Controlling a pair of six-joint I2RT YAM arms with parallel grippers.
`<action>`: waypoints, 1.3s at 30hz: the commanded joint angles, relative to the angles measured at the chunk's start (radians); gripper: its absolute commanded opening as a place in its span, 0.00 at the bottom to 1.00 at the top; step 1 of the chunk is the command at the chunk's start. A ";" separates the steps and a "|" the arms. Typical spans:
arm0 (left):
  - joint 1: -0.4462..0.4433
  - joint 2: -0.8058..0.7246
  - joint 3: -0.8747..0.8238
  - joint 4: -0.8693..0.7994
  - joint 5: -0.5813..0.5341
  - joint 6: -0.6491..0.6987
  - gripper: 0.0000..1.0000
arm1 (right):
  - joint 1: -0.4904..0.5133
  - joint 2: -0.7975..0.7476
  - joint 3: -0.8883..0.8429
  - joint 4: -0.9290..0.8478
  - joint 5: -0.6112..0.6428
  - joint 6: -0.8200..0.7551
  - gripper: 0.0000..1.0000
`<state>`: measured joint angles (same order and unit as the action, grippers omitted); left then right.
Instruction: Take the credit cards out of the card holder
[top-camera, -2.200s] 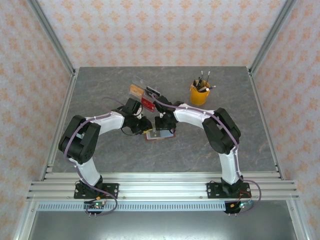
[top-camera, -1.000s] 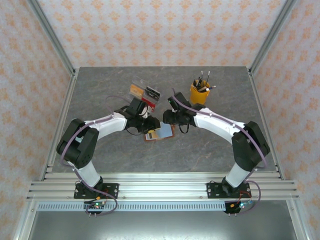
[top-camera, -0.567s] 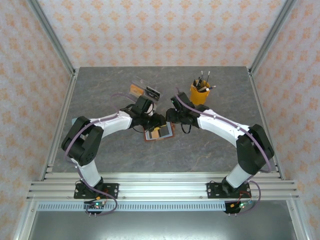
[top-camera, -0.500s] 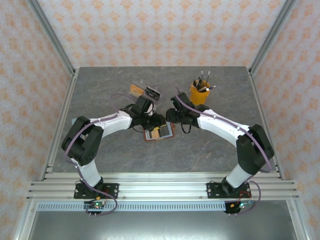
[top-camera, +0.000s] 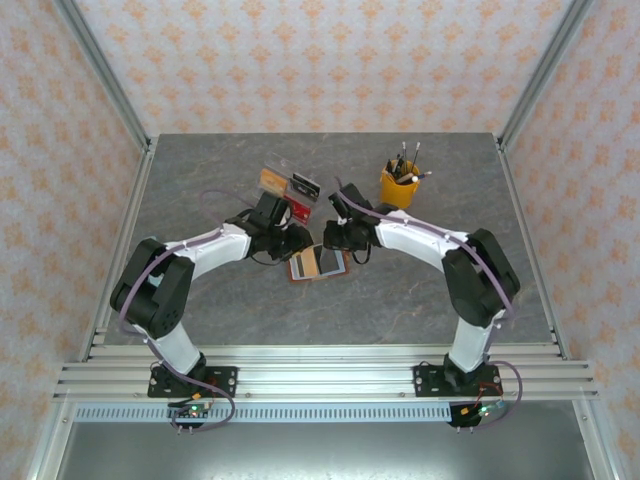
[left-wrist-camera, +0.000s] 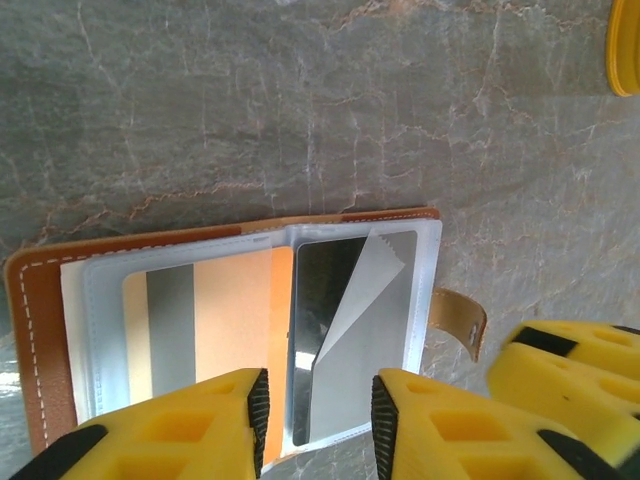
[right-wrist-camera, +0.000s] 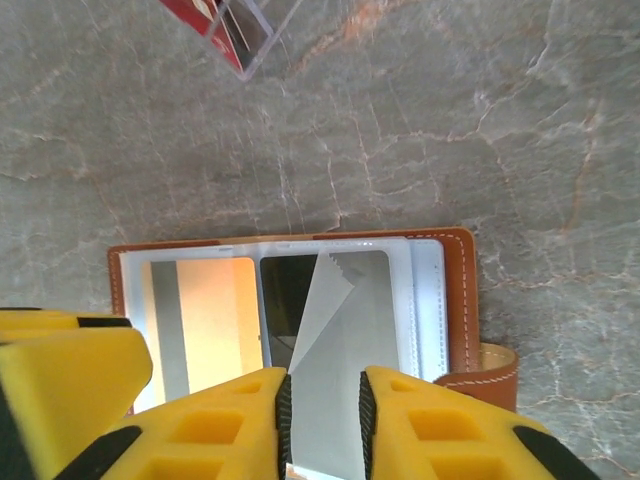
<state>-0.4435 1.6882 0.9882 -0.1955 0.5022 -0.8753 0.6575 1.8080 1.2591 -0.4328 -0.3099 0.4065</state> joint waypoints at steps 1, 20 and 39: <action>0.000 -0.002 -0.021 0.046 0.025 -0.028 0.32 | 0.002 0.037 0.053 -0.055 -0.017 -0.018 0.26; -0.027 0.136 0.061 0.051 0.057 -0.041 0.22 | 0.002 0.166 0.076 -0.092 0.025 -0.023 0.21; -0.027 0.149 0.076 -0.059 -0.025 0.008 0.17 | 0.010 0.054 0.072 -0.088 0.090 -0.036 0.21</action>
<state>-0.4694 1.8290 1.0405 -0.2058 0.5140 -0.8959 0.6590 1.9293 1.3258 -0.4919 -0.2970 0.3904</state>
